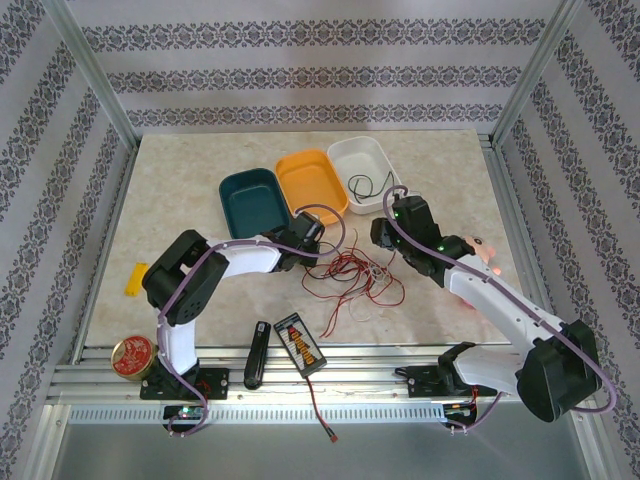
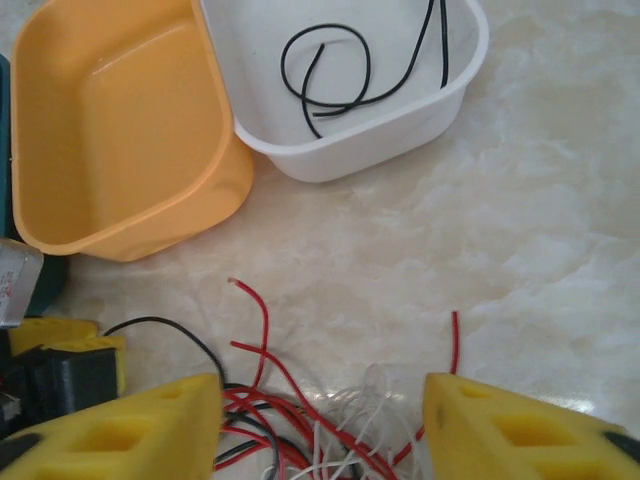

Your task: Untangle the cables

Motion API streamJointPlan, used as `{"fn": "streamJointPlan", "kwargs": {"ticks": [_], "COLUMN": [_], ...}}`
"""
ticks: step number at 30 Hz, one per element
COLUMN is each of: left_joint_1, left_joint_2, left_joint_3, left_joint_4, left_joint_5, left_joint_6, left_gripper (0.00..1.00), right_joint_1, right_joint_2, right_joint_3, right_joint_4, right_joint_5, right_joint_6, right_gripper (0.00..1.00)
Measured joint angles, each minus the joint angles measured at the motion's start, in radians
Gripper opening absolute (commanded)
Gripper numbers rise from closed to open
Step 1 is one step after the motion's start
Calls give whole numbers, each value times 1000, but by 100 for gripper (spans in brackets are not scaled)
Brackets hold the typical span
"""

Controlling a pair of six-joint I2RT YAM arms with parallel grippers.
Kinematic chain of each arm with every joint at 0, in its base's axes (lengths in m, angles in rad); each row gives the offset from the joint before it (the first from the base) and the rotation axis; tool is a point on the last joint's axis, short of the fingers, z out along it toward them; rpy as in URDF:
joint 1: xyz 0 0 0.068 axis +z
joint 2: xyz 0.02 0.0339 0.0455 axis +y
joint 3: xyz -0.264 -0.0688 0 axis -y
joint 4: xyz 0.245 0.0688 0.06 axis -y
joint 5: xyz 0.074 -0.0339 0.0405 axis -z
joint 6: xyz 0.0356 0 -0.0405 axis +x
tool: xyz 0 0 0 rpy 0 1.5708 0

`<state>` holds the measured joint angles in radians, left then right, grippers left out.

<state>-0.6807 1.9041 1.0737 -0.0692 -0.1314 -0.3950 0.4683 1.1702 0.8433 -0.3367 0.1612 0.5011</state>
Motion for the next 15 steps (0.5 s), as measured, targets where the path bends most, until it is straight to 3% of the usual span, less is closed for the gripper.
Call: {"fn": "streamJointPlan", "kwargs": {"ticks": [5, 15], "left_joint_1": [-3, -21], "left_joint_2": [8, 8], "left_joint_3": [9, 11], "left_joint_4": [-8, -1], "left_joint_5": [-18, -40], "left_joint_6": [6, 16], "left_gripper": [16, 0], "right_joint_1": [-9, -15], "right_joint_2": [-16, -18], "right_joint_3": [-5, -18], "right_joint_4": [17, 28], "right_joint_5": [14, 18], "right_joint_6": [9, 20], "right_gripper": [98, 98]}}
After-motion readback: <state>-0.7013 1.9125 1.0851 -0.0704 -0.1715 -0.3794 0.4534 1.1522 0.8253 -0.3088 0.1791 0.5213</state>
